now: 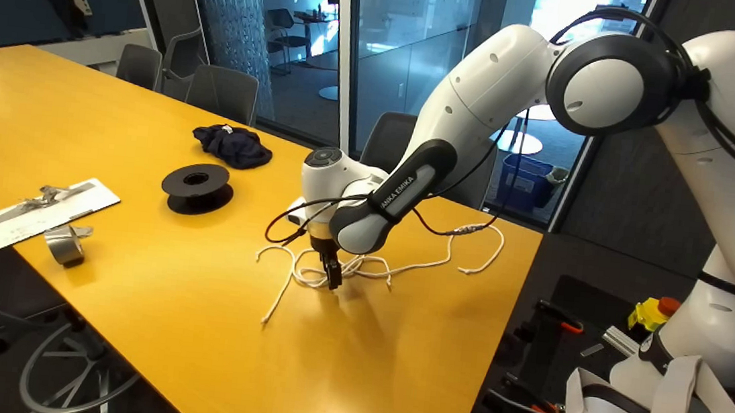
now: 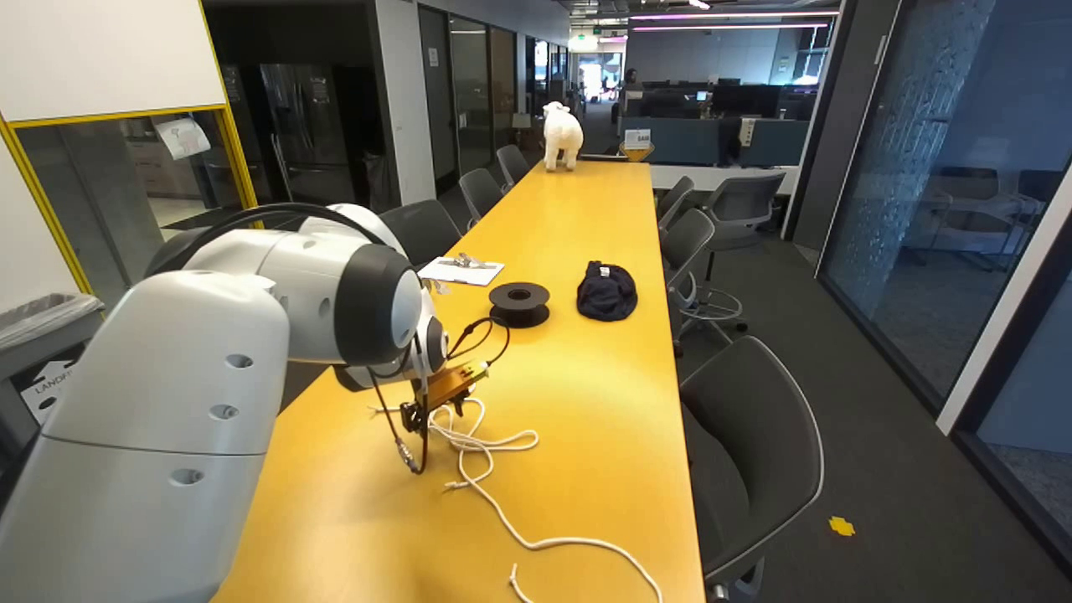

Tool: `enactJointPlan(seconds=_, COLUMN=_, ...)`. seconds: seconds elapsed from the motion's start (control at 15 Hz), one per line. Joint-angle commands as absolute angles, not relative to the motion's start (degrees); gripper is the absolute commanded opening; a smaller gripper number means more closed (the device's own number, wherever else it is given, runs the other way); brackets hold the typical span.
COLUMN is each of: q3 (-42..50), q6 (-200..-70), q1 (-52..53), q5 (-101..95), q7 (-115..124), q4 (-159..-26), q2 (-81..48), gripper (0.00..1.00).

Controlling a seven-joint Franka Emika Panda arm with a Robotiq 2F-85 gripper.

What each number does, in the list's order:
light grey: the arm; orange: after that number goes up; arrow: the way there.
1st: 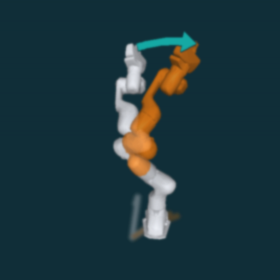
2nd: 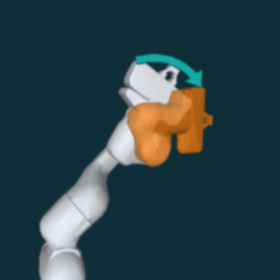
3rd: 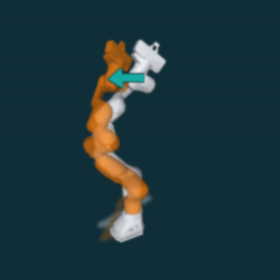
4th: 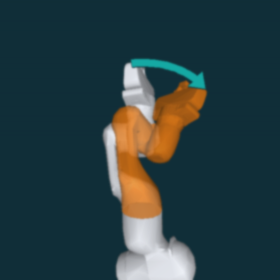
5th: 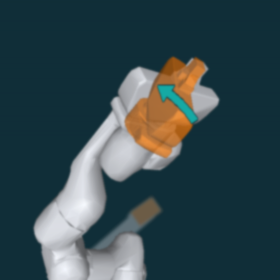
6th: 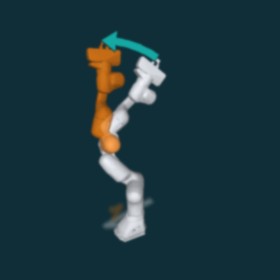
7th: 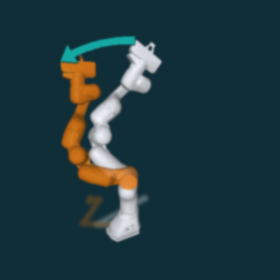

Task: Separate the two white ropes

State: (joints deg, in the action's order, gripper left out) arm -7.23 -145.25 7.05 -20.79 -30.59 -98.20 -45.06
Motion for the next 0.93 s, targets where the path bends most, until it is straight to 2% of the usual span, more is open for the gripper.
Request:
enactJointPlan(seconds=0.0, q3=-5.7, q6=-147.5, q1=8.4, q5=-22.9, q7=-28.1, q4=-98.5, q2=-45.2, gripper=1.0)
enactJointPlan(seconds=0.2, q3=-5.5, q6=-147.8, q1=8.5, q5=-23.5, q7=-27.6, q4=-98.4, q2=-45.3, gripper=1.0)
enactJointPlan(seconds=0.33, q3=-5.5, q6=-148.3, q1=8.5, q5=-23.5, q7=-27.2, q4=-98.5, q2=-45.4, gripper=0.74)
enactJointPlan(seconds=0.87, q3=-5.3, q6=-149.5, q1=8.7, q5=-23.5, q7=-26.3, q4=-98.7, q2=-45.2, gripper=0.13)
